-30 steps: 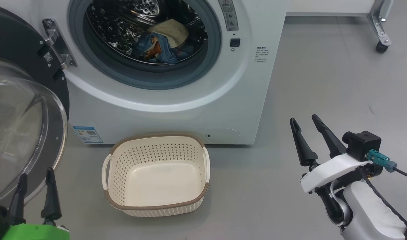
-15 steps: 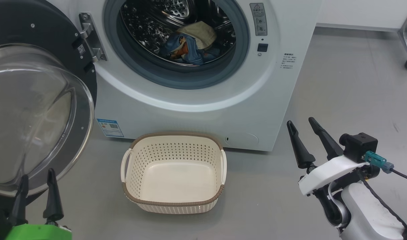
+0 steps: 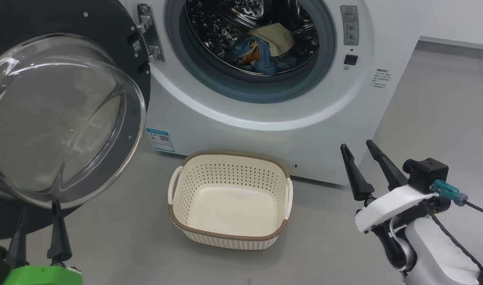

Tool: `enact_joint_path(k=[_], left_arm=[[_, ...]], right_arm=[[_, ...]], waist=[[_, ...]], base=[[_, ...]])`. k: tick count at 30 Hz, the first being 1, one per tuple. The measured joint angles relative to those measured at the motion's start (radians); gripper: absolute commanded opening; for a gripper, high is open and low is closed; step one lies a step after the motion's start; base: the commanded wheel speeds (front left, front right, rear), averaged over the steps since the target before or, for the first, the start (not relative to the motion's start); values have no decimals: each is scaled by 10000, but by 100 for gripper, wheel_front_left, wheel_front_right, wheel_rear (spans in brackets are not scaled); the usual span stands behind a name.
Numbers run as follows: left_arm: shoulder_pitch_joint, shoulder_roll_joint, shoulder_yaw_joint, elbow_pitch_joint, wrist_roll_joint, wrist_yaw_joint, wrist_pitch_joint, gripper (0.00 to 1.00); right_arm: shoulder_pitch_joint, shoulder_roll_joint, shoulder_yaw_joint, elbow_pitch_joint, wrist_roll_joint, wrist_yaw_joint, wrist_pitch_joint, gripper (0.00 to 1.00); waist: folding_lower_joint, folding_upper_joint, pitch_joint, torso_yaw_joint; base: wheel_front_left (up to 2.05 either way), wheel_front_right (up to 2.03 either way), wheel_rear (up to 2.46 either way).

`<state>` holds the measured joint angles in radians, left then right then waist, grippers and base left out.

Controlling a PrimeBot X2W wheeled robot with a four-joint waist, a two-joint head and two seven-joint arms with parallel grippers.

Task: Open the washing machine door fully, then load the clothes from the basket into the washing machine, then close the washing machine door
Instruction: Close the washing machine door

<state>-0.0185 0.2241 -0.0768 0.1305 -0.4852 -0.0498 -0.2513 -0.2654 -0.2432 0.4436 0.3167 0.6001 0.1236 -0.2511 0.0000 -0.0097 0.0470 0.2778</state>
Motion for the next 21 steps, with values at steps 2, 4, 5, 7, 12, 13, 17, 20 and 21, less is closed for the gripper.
enact_joint_path(k=[2, 4, 5, 7, 12, 13, 17, 20, 21], left_arm=[[-3, -4, 33, 8, 4, 2, 0, 100], [-6, -12, 44, 12, 13, 4, 0, 100], [-9, -17, 44, 19, 19, 4, 0, 100], [-14, -23, 46, 54, 25, 4, 0, 100], [-15, -33, 46, 81, 38, 10, 0, 100], [-15, -35, 48, 86, 58, 10, 0, 100], [-15, -35, 84, 102, 150, 12, 0, 100], [-15, -35, 140, 121, 186, 13, 0, 100], [-15, -35, 155, 121, 186, 13, 0, 100]], right_arm=[[0, -2, -2, 6, 0, 0, 0, 100], [0, -2, -8, 15, 2, 0, 0, 100], [0, -2, -10, 23, 4, 0, 0, 100], [0, -2, -12, 35, 13, 0, 0, 100], [-1, 2, -10, 52, 17, 0, 0, 100], [-1, 4, -12, 52, 25, 0, 0, 100], [-1, 15, -12, 63, 84, 0, 0, 100], [-1, 35, 13, 71, 86, 0, 0, 100], [-1, 48, 27, 73, 86, 0, 0, 100]], waist=[[0, 0, 20, 163], [0, 0, 35, 326], [0, 0, 40, 408], [0, 0, 42, 569], [0, 0, 24, 880], [0, 0, 15, 955], [0, 0, -29, 1241], [0, 0, -64, 1431], [0, 0, -74, 1487]], base=[[0, 0, 0], [0, 0, 0], [0, 0, 0], [0, 0, 0], [0, 0, 0], [0, 0, 0], [0, 0, 0], [0, 0, 0], [0, 0, 0]])
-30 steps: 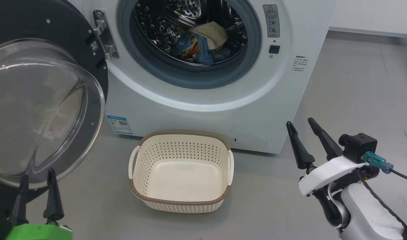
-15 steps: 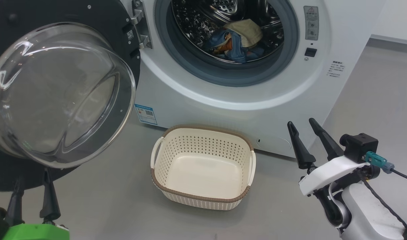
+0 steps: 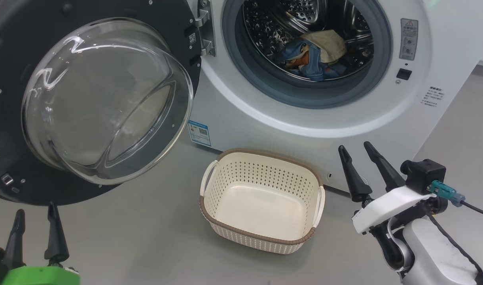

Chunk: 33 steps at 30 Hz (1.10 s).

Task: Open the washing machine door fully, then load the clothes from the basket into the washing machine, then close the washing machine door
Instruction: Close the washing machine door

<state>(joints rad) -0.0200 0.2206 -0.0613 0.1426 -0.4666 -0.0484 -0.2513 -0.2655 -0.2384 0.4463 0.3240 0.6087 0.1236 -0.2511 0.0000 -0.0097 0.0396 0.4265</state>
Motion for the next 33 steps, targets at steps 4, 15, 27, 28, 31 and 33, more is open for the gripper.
enact_joint_path(k=[4, 15, 27, 28, 31, 33], left_arm=[[5, 0, 111, -2, 0, 21, 0, 100], [12, 2, 276, -59, 2, 82, 0, 100], [17, 50, 374, -123, 15, 73, 0, 100], [17, 81, 405, -128, 17, 71, 0, 100], [-6, 274, 581, -297, 119, 69, 0, 38], [-46, 428, 640, -412, 146, 61, 0, 22]], right_arm=[[-8, 36, 123, 6, 0, 0, 0, 100], [-17, 107, 245, 52, 15, 0, 0, 100], [-26, 111, 261, 100, 86, 0, 0, 100], [-28, 109, 263, 104, 88, 0, 0, 100], [-50, 111, 276, 119, 88, 0, 0, 100], [-50, 111, 276, 127, 88, 0, 0, 100]], waist=[[0, 0, -22, 174], [0, 0, -25, 215], [0, 0, 41, 109], [0, 0, 50, 100], [0, 0, 79, 64], [0, 0, 81, 46]], base=[[0, 0, 0], [0, 0, 0], [0, 0, 0], [0, 0, 0], [0, 0, 0], [0, 0, 0]])
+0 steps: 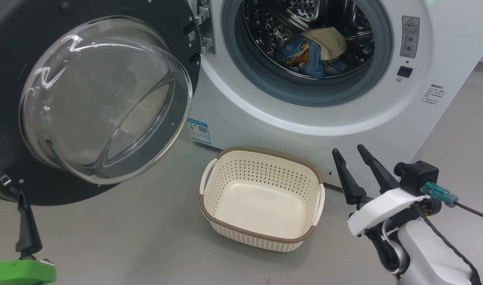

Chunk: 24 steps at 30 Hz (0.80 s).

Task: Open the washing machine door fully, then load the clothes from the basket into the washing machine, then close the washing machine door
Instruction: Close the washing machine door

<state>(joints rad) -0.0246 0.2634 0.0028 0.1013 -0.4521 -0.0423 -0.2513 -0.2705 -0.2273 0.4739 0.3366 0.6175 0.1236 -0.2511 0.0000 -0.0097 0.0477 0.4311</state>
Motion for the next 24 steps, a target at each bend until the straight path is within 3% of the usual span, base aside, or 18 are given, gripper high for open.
enact_joint_path(k=[2, 10, 18, 24], left_arm=[[-120, 102, 35, -52, 25, -52, 0, 0], [-995, 752, 382, -819, -324, -403, 176, 0], [-2680, 1356, 1559, -1448, -2176, -533, 1022, 0], [-4003, 2048, 2763, -894, -4029, -608, 2086, 0]], right_arm=[[0, 0, -2, 8, 0, 0, 0, 100], [-1, -2, -17, 29, 2, 0, 0, 100], [-4, -4, 10, 46, 2, 0, 0, 100], [-10, 63, 265, 59, 4, 0, 0, 100]], waist=[[0, 0, -3, -14], [0, 0, -38, -31], [0, 0, -91, -41], [0, 0, -128, -203]], base=[[0, 0, 0], [0, 0, 0], [0, 0, 0], [0, 0, 0]])
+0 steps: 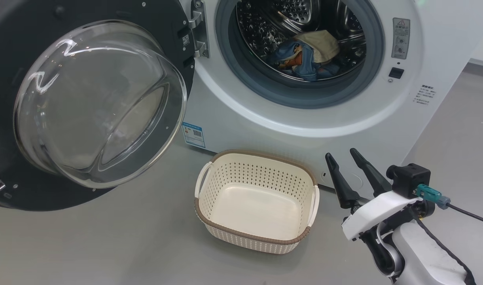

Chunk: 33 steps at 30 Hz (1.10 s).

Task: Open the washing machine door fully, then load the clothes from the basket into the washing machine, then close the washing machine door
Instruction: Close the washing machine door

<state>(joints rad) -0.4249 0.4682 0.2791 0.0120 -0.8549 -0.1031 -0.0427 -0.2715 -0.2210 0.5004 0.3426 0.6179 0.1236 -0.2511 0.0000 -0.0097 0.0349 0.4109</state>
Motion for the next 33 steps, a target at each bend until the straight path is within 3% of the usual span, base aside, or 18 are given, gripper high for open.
enact_joint_path(k=[5, 13, 23, 33], left_arm=[[-665, 121, 675, 1039, -1383, 42, 1011, 0], [-1383, 635, 1567, 2834, -2920, 571, 2416, 0], [-1850, 1204, 2059, 4684, -3511, 1292, 3647, 0], [-1943, 1402, 2171, 5756, -3912, 1432, 4355, 0]], right_arm=[[-5, 2, 107, 35, 42, 0, 0, 100], [-105, -25, 167, 73, 44, 0, 0, 100], [-225, -119, 113, 92, 44, 0, 0, 100], [-480, -98, 125, 84, 35, 0, 0, 100]], waist=[[0, 0, -1, -245], [0, 0, 91, -732], [0, 0, 335, -1281], [0, 0, 695, -1585]], base=[[0, 0, 0], [0, 0, 0], [0, 0, 0], [0, 0, 0]])
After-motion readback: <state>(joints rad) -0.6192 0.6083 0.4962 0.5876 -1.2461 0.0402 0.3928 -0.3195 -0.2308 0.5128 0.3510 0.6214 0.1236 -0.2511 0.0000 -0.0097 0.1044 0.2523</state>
